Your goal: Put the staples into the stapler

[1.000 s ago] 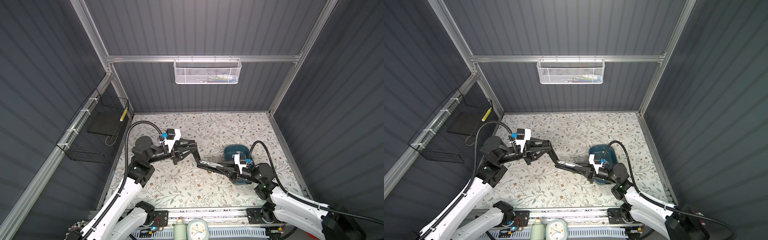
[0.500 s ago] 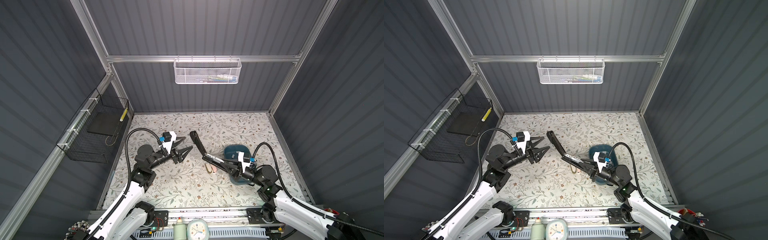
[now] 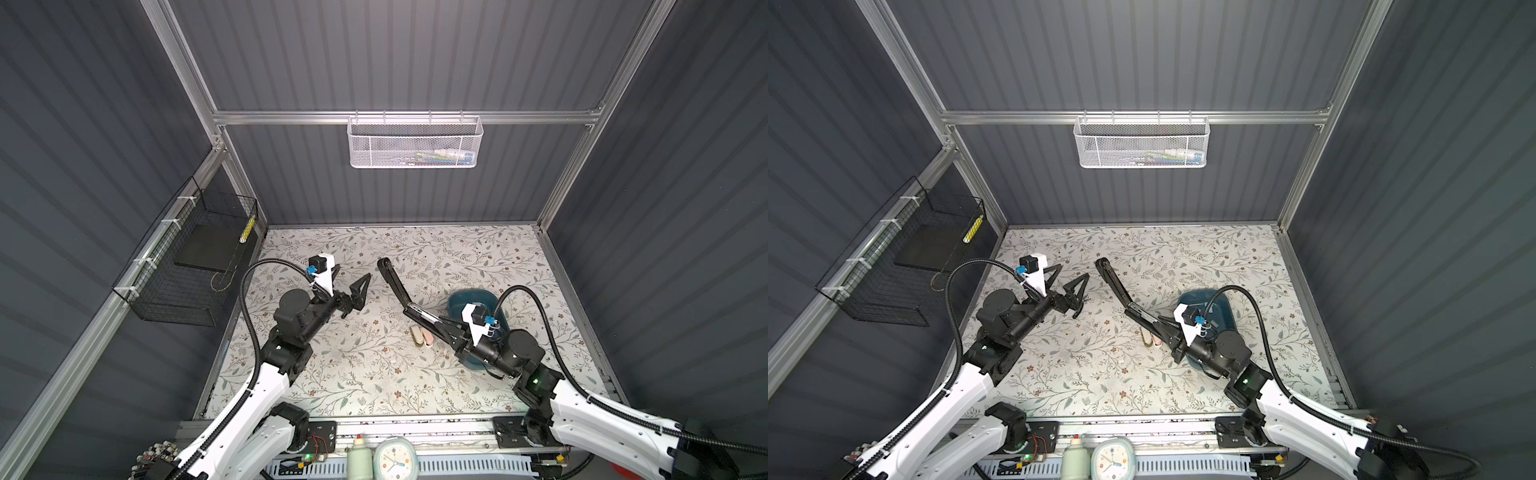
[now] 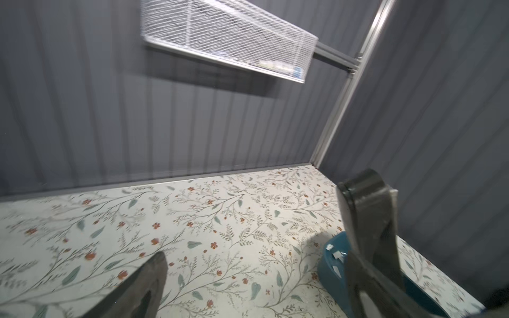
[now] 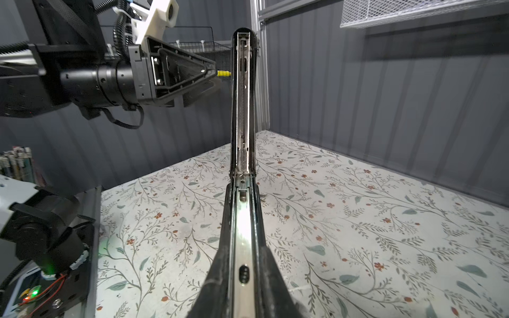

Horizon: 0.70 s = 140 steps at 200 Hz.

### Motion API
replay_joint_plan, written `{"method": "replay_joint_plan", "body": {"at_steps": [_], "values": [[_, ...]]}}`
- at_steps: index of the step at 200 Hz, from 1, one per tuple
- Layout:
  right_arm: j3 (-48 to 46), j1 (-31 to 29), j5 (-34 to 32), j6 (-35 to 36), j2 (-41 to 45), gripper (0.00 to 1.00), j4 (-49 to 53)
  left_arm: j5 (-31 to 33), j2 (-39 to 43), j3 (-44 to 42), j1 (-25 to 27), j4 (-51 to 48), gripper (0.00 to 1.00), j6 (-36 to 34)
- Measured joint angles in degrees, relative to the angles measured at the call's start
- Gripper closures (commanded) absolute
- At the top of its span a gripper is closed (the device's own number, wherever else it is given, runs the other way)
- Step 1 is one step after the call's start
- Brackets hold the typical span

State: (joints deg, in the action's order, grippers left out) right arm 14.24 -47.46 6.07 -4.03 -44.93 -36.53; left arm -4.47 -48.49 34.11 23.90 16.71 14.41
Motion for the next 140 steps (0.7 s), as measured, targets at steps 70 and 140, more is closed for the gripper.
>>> {"method": "replay_joint_plan", "body": {"at_steps": [70, 140], "values": [[9.05, -16.9, -30.73, 2.62, -17.2, 1.0, 2.01, 18.12, 4.17, -1.18, 0.0, -8.7, 0.0, 6.03], [17.07, -20.15, -41.86, -5.14, -33.29, 1.0, 3.63, 26.6, 9.01, -1.88, 0.0, -13.18, 0.0, 9.44]]}}
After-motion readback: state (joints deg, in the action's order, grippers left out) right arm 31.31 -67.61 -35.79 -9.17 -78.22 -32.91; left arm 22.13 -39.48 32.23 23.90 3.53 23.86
